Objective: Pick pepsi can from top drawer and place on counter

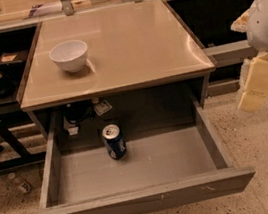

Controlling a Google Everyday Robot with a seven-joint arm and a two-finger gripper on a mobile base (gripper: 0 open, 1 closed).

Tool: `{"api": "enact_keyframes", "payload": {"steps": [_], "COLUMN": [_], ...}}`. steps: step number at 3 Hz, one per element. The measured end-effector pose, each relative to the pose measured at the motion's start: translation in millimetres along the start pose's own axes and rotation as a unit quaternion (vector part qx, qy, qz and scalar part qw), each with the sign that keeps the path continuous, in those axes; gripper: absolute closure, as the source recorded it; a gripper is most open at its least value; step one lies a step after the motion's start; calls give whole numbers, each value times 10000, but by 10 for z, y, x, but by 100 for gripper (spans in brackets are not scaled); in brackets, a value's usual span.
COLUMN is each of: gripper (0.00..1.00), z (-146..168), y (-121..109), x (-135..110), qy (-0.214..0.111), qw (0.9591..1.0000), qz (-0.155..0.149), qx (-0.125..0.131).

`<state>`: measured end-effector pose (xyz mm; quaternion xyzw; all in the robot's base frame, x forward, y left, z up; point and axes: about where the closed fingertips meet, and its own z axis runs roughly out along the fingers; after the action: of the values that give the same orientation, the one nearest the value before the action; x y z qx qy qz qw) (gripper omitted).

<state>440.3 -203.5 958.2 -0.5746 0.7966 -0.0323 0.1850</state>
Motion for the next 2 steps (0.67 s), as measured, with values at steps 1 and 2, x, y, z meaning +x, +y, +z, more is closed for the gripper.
{"api": "enact_keyframes", "payload": {"steps": [1,2], "gripper": [0,0], "z": [249,523], "y": [75,103], "x": [-79,-190], "qy": [-229,-491], "qw": [9995,9984], "qz": [202,290], "qx": [37,11]}}
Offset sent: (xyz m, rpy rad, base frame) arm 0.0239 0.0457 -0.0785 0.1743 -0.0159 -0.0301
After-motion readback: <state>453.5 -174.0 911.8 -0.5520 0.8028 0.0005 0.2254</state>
